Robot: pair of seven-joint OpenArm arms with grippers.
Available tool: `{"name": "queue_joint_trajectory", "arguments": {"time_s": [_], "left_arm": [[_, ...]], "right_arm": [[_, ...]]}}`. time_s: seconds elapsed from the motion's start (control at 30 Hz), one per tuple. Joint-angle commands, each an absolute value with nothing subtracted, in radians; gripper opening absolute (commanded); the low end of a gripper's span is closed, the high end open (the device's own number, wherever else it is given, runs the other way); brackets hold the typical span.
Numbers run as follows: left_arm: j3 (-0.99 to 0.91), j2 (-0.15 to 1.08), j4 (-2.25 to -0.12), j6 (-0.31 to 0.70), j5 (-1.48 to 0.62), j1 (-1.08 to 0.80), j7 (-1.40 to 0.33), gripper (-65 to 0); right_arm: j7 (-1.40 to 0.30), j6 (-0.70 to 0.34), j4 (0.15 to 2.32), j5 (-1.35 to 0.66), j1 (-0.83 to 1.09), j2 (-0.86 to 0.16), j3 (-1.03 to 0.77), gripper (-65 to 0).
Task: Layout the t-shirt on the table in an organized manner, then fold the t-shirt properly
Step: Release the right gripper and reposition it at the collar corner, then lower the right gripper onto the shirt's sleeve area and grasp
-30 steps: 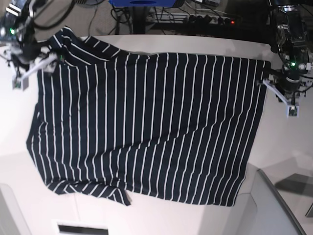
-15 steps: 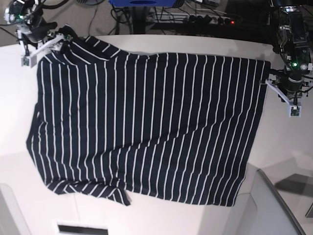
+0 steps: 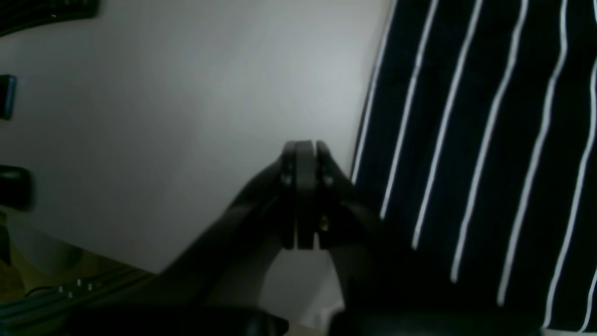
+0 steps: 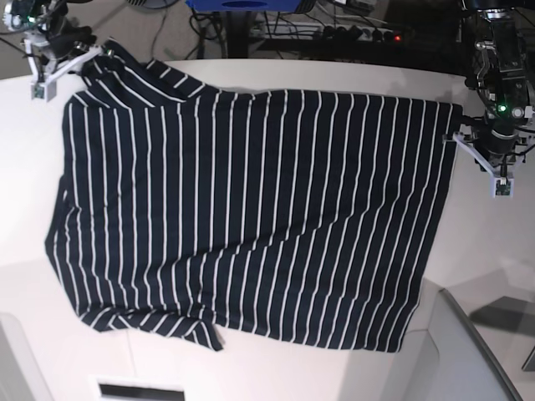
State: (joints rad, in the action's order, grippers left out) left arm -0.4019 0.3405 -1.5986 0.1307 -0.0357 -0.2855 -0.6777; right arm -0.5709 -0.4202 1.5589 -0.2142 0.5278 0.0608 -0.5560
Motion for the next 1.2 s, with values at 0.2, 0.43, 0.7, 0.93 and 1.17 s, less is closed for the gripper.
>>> {"name": "queue_joint_trajectory", "arguments": {"time_s": [0.2,0.43,0.7,0.93,1.17], "left_arm": [[-0.403,0.358,-1.613,0.122,-0.041,-0.282,-0.661,-65.0],[-0.400,0.357,-1.613,0.122,-0.042,-0.282,-0.661,-65.0],[-0.398,0.357,-1.616,0.122,-0.042,-0.282,-0.661,-65.0],[-0.395,0.355,-1.612,0.122,-0.042,-0.275,-0.661,-65.0],[-0.395,0.355,-1.612,0.122,-0.035,-0.274,-0.661,-65.0]], "right_arm": [[-0.696,-0.426,1.762,-0.219,0.561,0.059,-0.558,-64.5],[-0.874,-0.426,1.966,-0.220,0.518,0.065,-0.549,-64.5],[-1.073,-0.426,2.002,-0.220,0.394,0.068,-0.549,-64.5],[-1.106,-0.426,2.003,-0.220,0.387,0.059,-0.547,-64.5],[-1.214,-0.426,2.003,-0.222,0.285,0.062,-0.469,-64.5]]}}
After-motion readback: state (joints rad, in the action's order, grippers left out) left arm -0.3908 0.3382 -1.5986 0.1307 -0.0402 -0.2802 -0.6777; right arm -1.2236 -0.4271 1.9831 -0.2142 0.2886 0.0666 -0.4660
